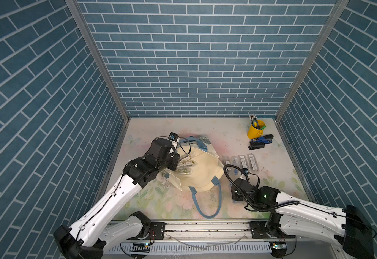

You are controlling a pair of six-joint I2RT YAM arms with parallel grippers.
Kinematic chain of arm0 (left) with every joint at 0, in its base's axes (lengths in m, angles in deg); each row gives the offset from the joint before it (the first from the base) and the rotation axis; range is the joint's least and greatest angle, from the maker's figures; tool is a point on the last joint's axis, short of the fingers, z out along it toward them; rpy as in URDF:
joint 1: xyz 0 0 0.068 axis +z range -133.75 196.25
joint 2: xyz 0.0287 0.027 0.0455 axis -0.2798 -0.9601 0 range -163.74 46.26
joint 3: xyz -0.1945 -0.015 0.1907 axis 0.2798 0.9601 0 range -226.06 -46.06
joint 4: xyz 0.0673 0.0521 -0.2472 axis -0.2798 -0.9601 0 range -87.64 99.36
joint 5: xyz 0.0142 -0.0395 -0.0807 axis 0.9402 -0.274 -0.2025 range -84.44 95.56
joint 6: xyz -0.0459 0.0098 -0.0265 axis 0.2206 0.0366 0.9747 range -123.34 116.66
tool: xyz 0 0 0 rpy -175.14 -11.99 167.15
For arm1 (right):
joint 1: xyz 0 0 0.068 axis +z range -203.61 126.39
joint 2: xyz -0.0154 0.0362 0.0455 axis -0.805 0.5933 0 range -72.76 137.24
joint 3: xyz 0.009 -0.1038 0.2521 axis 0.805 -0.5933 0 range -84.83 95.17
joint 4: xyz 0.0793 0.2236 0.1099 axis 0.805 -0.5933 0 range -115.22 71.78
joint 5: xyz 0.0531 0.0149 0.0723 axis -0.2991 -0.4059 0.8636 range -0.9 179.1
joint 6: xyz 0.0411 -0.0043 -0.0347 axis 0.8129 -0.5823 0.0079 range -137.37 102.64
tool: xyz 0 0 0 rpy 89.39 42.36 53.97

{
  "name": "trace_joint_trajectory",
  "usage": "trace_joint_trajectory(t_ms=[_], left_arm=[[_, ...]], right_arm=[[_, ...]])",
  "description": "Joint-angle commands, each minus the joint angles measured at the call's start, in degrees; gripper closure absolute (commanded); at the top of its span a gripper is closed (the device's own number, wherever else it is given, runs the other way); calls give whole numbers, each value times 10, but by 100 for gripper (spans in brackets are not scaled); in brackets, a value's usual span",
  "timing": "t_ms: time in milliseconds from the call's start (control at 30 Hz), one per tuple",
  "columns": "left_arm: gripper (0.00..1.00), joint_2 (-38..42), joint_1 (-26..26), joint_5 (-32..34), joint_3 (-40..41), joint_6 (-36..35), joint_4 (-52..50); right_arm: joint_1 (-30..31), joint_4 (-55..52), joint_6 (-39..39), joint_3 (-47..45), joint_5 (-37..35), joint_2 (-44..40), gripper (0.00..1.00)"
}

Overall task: Take out the compass set from the canvas bag
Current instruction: Place the compass set at the center of the board.

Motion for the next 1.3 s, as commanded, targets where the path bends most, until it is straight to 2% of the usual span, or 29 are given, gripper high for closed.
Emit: trace_joint_trajectory(t_ms=[0,300,567,833,1033,1267], left_arm=[[100,1,1,-7,-11,5,29],[100,3,1,-2,-6,3,29],[100,4,1,-3,-3,2,32],[100,9,1,-3,1,1,33],[100,11,1,-6,3,1,33],[100,12,0,-7,2,1,32]], right_arm=[[-10,27,-22,-8,10,45,36],[-30,97,-34,-16,49,127,41],[-31,103,-21,-12,56,131,53],[-31,102,-13,-8,58,138,55],[-31,105,-15,-8,63,144,52],[-31,35,-33,17,29,88,35]])
